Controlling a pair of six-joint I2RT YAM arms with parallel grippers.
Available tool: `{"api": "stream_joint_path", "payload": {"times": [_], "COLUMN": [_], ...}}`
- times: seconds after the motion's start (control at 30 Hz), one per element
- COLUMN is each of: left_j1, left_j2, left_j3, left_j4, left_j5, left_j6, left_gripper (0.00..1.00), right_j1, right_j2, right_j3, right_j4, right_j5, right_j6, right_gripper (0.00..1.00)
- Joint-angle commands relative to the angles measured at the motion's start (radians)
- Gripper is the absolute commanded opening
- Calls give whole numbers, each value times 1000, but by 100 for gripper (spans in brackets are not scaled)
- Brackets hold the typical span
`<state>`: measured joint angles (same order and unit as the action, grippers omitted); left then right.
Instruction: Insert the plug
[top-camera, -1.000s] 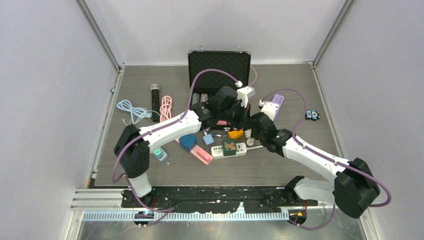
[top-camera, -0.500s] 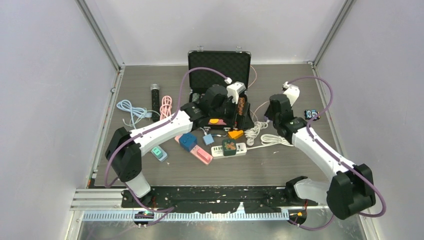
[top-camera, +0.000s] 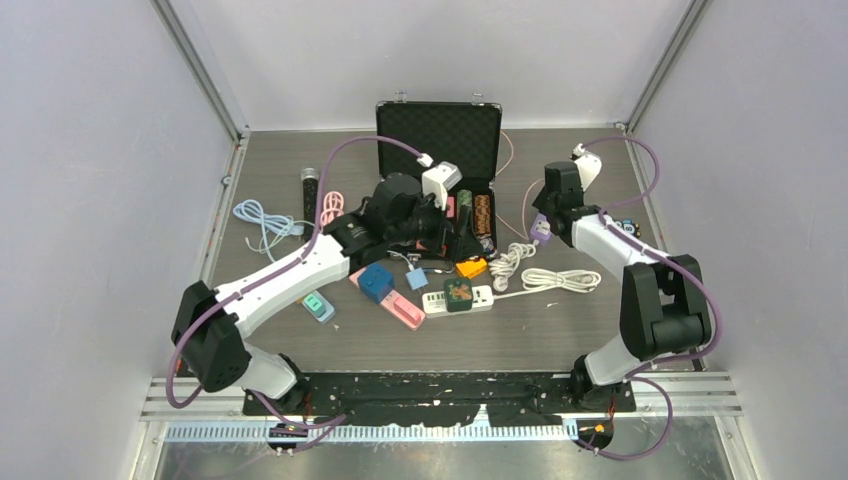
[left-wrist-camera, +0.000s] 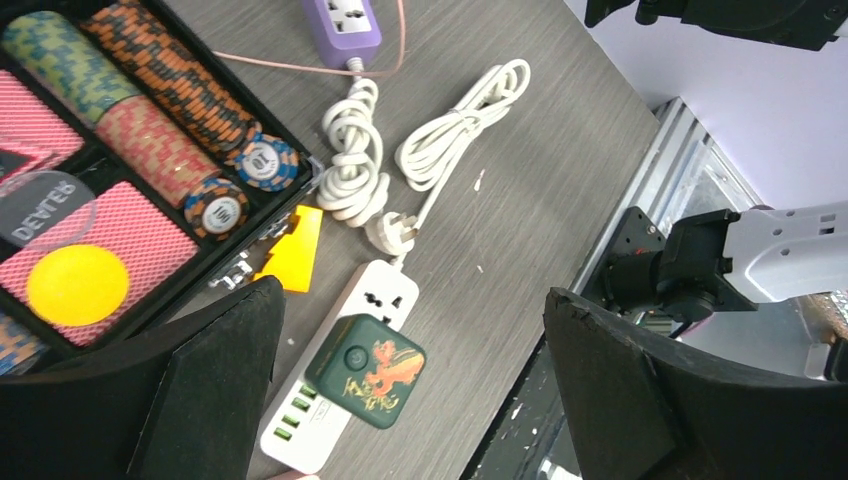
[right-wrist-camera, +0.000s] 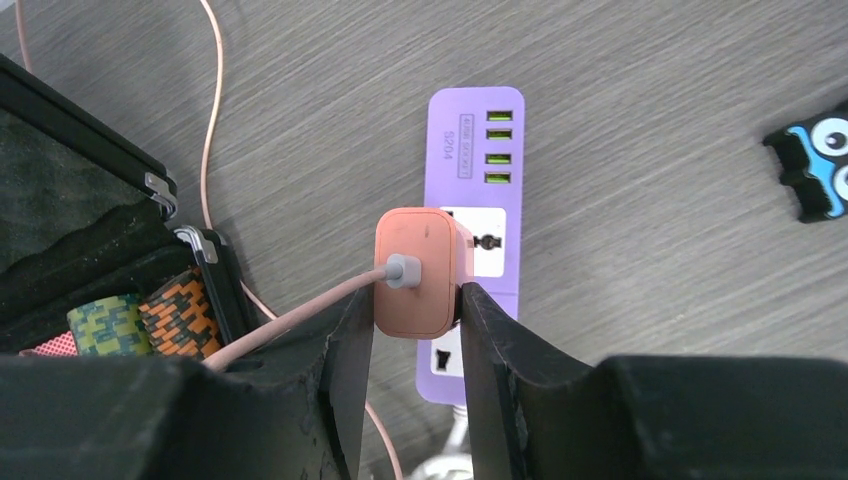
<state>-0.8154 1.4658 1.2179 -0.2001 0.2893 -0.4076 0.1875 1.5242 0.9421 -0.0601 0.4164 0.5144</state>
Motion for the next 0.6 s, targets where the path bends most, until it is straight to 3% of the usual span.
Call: {"api": "stream_joint_path", "payload": {"times": [0.0, 0.57], "left_j1": [34, 70], "left_j2": [-81, -140], "left_j3": [-43, -139], "left_j4": [4, -8], "left_j5": [-58, -45], "left_j6": [34, 43], "left_gripper": [100, 99], "right_j1": [-3, -8], "right_j2": [38, 98], "right_j3": [59, 54], "right_j4": [116, 98], "right_j5": [0, 56], "right_j6": [30, 41], "right_gripper": [5, 5]}}
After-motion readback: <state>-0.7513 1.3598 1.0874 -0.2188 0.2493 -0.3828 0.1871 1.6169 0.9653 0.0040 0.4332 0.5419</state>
